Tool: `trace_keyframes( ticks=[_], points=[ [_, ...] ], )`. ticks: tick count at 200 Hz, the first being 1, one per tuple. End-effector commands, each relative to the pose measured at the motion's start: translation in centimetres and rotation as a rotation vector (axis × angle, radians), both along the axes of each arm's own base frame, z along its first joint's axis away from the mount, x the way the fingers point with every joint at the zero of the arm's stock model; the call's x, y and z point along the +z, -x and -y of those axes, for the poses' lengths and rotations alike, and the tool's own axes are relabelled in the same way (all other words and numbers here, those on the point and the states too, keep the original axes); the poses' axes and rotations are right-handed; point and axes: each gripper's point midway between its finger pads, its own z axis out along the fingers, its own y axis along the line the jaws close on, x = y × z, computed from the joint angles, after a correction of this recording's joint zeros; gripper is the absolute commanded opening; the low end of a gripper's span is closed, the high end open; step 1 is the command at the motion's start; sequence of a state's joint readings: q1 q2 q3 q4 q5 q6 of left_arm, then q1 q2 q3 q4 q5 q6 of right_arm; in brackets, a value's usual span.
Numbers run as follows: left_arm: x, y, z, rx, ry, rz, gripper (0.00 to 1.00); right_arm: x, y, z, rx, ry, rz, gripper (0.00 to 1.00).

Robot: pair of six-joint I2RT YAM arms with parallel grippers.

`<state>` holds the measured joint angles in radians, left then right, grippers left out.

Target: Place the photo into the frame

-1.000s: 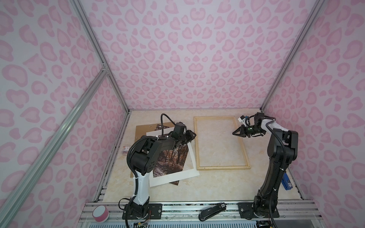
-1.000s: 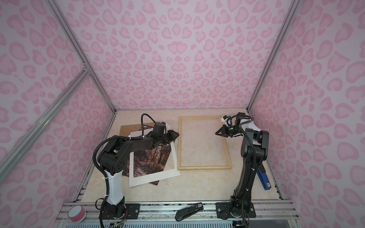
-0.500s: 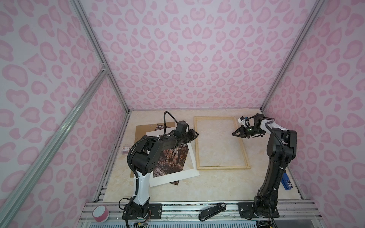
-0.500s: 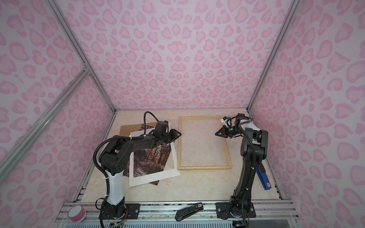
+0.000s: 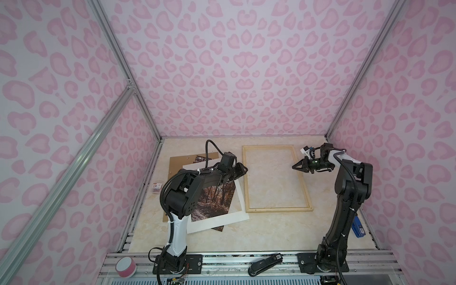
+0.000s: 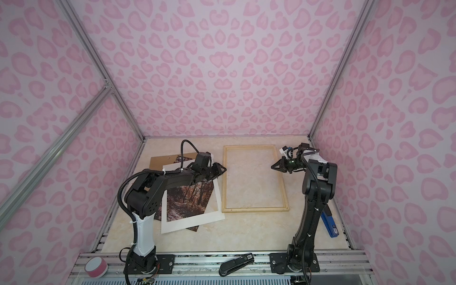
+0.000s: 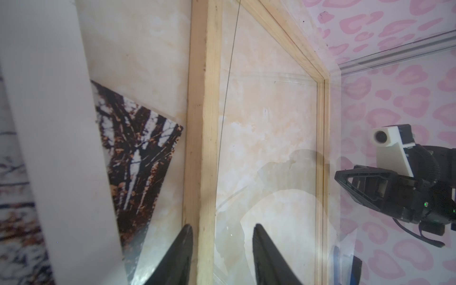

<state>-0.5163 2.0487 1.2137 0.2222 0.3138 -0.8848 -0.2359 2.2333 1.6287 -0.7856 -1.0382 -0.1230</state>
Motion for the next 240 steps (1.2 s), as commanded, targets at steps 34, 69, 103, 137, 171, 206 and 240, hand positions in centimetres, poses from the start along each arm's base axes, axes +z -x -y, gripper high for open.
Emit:
trace_keyframes(
  ticks=[34,69,103,137,171,206,240],
  points=[
    [1.4,0.0,1.2,-0.081,0.01,0.063,0.46,-0.2,-0.6,0.3,-0.048,-0.065,-0.009,0.0],
    [2.6,-0.5,2.2,-0.127,0.017,0.098,0.49,-0.2,-0.7,0.9,-0.08,-0.099,-0.006,0.0],
    [3.4,-2.6,3.2,-0.158,-0.01,0.16,0.56,-0.5,-0.5,0.7,-0.076,-0.113,-0.007,0.0],
    [2.9,-4.7,3.5,-0.17,-0.089,0.206,0.66,-0.6,-0.4,0.6,-0.069,-0.121,-0.004,0.0],
    [1.6,-6.5,3.8,-0.181,-0.154,0.245,0.7,-0.4,-0.2,0.4,-0.061,-0.128,0.002,0.0],
    [0.4,-8.3,4.5,-0.202,-0.198,0.284,0.72,-0.3,-0.1,0.4,-0.057,-0.126,0.002,0.0],
    [-0.3,-9.5,5.3,-0.207,-0.208,0.259,0.74,-0.3,0.0,0.4,-0.052,-0.125,0.005,0.0]
  ],
)
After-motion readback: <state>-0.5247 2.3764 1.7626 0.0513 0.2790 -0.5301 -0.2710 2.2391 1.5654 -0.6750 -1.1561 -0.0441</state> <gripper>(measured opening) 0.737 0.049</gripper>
